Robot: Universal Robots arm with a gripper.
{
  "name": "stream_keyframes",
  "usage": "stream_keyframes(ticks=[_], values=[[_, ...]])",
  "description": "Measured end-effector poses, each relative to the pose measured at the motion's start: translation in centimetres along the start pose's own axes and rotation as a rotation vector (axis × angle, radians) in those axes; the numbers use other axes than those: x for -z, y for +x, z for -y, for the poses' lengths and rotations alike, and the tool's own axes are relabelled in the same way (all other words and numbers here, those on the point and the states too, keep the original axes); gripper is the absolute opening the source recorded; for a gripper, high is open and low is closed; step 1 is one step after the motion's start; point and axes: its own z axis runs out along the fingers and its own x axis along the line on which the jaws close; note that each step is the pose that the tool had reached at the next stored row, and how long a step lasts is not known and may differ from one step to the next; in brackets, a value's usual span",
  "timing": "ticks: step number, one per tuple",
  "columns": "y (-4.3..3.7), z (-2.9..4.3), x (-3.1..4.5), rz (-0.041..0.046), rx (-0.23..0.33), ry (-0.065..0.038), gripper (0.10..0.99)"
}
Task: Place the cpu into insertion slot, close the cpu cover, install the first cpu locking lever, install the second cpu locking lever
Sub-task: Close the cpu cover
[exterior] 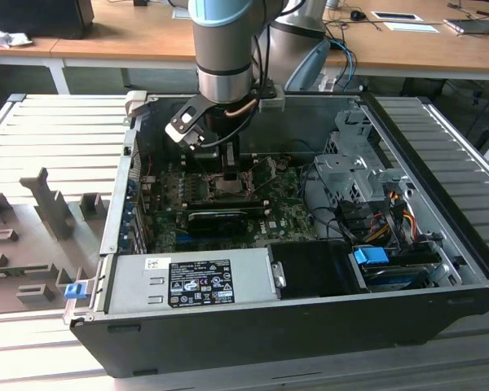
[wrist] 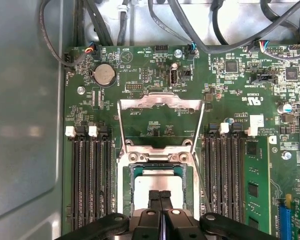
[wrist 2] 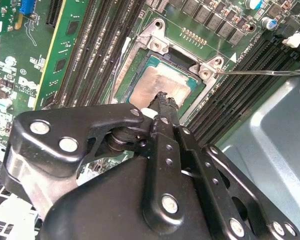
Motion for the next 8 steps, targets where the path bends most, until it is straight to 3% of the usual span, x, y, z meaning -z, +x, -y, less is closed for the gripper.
stream_keyframes(ticks=[3, 4, 5, 8], values=[[0.01, -0.12, 0.10, -0.0001, 0.000, 0.002, 0.106], [-0.01, -0.87, 0.05, 0.0003, -0.001, 0.010, 0.106], [-0.02, -1.11, 0.11, 0.0008, -0.001, 0.013, 0.106], [-0.01, -1.16, 0.54, 0.0004, -0.001, 0.016, 0.106]])
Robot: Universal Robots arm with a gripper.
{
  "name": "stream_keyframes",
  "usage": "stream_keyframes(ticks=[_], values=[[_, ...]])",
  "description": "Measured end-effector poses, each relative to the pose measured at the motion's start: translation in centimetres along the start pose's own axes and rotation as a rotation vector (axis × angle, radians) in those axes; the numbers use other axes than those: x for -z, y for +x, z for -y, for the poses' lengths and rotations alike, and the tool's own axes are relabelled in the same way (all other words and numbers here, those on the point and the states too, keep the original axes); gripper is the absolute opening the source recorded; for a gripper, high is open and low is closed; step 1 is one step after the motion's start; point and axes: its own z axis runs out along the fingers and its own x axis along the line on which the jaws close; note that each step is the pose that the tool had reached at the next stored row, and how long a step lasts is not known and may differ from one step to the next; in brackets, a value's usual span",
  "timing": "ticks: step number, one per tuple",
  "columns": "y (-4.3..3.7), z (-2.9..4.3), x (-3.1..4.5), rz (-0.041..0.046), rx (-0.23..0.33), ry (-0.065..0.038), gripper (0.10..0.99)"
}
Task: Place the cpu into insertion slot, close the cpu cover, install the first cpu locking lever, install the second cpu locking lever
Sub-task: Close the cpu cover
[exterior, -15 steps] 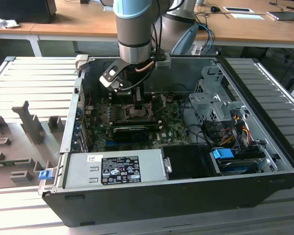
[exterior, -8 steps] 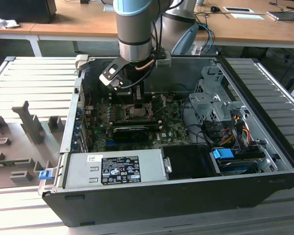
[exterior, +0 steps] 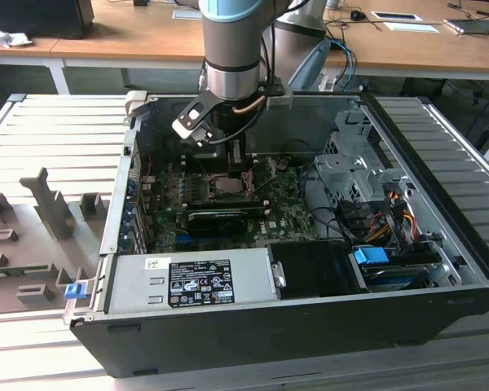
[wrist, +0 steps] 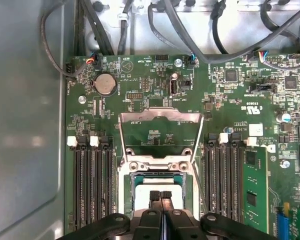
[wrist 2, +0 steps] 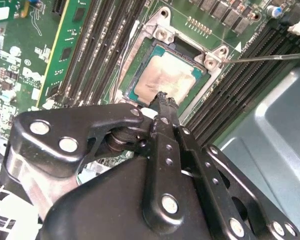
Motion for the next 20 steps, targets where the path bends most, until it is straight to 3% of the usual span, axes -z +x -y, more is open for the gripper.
stream_keyframes(ticks=[5, 12, 20], values=[[0.02, -0.07, 0.96, 0.0001, -0.001, 0.011, 0.106], [0.03, -0.48, 1.16, 0.0002, -0.001, 0.011, 0.106], [0.05, -0.57, 2.14, 0.0002, -0.001, 0.011, 0.106]])
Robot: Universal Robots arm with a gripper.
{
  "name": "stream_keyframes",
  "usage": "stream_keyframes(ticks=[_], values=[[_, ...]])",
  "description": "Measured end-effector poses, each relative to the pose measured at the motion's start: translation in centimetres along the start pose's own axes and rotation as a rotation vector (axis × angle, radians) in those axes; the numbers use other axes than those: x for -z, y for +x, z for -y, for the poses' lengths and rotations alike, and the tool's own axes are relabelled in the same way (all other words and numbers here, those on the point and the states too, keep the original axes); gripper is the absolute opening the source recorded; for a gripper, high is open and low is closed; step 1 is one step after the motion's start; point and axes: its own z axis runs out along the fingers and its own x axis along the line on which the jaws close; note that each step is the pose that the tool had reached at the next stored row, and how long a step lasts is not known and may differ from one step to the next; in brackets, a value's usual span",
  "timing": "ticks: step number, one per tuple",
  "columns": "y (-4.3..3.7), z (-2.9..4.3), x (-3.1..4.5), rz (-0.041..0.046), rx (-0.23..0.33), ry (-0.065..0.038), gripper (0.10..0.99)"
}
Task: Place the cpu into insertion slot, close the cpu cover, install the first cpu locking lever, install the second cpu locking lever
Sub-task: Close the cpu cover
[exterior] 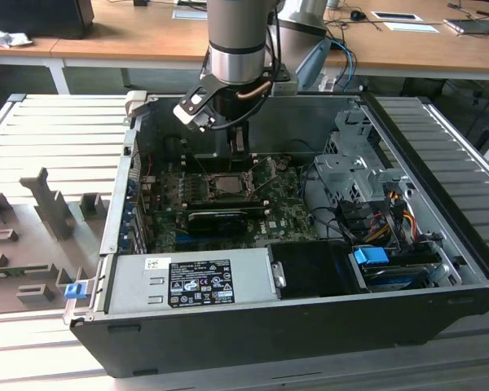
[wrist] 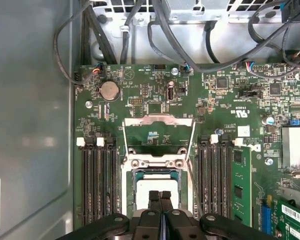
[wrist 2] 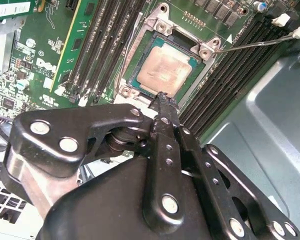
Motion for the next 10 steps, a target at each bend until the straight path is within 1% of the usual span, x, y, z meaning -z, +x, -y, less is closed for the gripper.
stream_keyframes(ticks=[1, 2, 3, 5, 10], values=[[0.00, -0.02, 0.31, 0.0002, 0.000, 0.000, 0.106], [0.01, -0.21, 0.43, 0.0001, 0.000, 0.000, 0.106], [0.01, -0.59, 0.40, 0.0000, 0.000, 0.000, 0.106], [0.01, -0.66, 0.40, 0.0001, 0.000, 0.000, 0.106], [0.02, -1.17, 0.37, 0.0000, 0.000, 0.000, 0.106]])
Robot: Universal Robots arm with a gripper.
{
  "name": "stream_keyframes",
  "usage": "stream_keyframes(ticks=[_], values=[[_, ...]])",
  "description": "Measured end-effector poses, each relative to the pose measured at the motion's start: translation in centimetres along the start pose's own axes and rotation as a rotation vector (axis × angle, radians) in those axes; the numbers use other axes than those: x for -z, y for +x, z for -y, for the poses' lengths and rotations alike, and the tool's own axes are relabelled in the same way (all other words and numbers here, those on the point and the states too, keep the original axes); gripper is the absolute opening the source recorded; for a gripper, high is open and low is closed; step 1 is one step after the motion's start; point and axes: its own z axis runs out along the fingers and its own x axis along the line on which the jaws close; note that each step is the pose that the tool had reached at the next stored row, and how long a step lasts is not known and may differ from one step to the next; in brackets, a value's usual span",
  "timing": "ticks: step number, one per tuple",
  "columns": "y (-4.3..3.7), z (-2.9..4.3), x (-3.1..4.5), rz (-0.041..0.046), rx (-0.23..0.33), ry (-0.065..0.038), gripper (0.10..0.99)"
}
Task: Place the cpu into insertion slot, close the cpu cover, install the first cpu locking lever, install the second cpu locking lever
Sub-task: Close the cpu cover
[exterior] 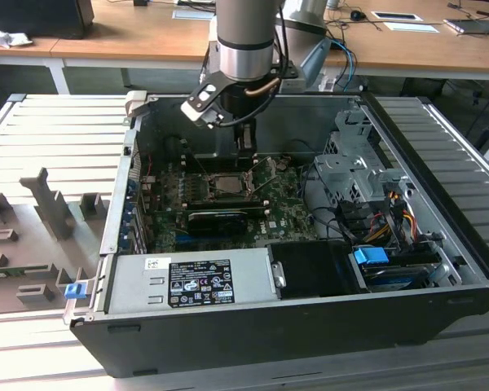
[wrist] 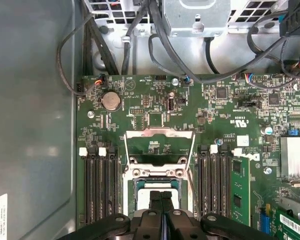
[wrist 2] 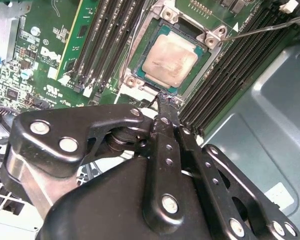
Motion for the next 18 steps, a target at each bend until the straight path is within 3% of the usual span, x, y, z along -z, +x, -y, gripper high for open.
stream_keyframes(ticks=[12, 18], values=[[0.09, -0.60, 0.38, 0.0005, 0.000, 0.000, 0.106], [0.10, -1.62, 0.34, 0.0009, 0.000, 0.000, 0.106]])
